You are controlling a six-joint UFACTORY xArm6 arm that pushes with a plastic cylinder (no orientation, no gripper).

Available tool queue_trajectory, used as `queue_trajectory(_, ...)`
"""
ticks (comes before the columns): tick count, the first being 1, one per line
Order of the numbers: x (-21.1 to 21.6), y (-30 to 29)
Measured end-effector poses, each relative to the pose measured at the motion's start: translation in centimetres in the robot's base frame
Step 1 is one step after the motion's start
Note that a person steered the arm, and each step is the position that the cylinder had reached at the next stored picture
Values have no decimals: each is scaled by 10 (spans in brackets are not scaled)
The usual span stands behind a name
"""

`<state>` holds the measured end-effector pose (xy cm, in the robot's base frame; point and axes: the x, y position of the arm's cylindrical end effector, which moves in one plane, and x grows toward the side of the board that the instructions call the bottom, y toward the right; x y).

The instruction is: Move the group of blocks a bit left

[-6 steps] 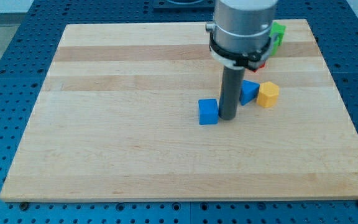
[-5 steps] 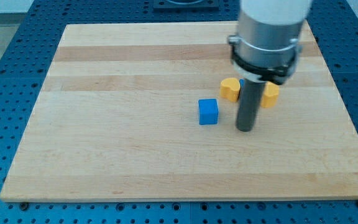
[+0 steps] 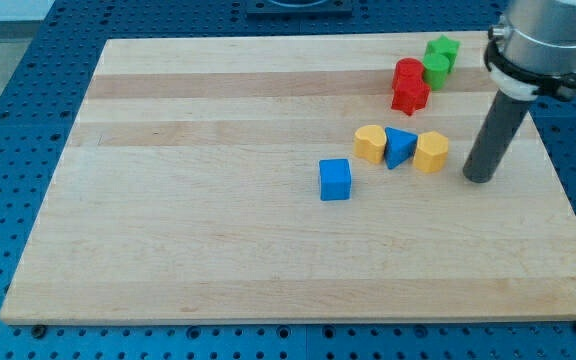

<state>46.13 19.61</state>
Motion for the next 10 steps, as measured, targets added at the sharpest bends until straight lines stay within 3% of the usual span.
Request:
queue_trajectory(4,-18,-29)
queue_trajectory(6,-24,29)
queue_trajectory(7,-52,21)
queue_trajectory(10,-52,-13)
